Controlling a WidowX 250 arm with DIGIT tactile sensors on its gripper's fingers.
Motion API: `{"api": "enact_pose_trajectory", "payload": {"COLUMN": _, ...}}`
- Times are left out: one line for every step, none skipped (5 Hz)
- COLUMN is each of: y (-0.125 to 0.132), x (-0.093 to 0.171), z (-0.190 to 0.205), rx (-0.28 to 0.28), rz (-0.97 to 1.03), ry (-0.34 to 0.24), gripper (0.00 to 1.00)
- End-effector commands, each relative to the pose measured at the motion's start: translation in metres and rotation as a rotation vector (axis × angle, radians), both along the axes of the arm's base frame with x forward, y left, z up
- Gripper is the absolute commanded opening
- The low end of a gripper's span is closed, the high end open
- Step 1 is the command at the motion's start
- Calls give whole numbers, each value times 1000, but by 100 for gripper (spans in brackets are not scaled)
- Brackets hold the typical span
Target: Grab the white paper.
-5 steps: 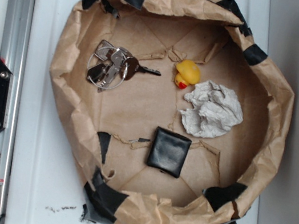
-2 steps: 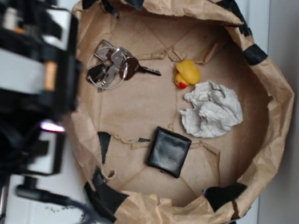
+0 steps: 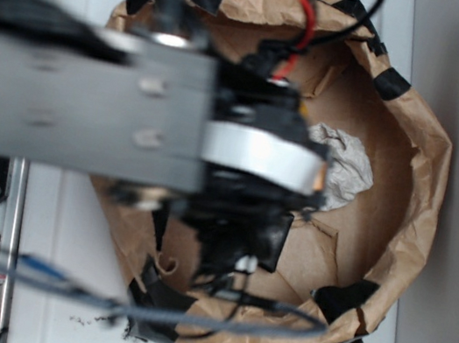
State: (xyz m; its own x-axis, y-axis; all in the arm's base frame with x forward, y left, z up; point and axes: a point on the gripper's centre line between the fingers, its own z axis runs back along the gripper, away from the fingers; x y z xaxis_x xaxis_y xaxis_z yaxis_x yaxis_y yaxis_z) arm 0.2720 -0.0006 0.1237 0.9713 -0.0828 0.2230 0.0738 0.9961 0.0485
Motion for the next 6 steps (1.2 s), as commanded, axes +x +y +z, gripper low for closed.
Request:
{"api": "enact_pose_trajectory", "payload": {"y": 15, "x": 58, "z": -35, "rx": -83, "rz": 88, "ry": -63, "gripper": 100}}
{"api": "enact_pose_trajectory", "payload": {"y": 14, "x": 73, "z": -54, "rx": -79, "rz": 108, "ry": -32, "gripper": 100}}
{"api": "enact_pose_trajectory", "payload": {"y": 20, "x": 71, "z": -70, "rx": -28, "rz": 84, "ry": 32, "gripper": 100}}
{"api": "enact_pose_trajectory", "payload": {"y": 26, "x": 62, "z": -77, "rx": -12, "rz": 75, "ry": 85, "gripper": 76}}
{"api": "enact_pose_trajectory", "payload": {"y": 24, "x": 55, "z": -78, "rx": -11, "rz": 89, "ry": 91, "gripper": 0}}
{"api": "enact_pose_trajectory", "payload": {"y": 21, "x": 46, "z": -79, "rx": -7, "rz": 81, "ry": 83, "gripper": 0}}
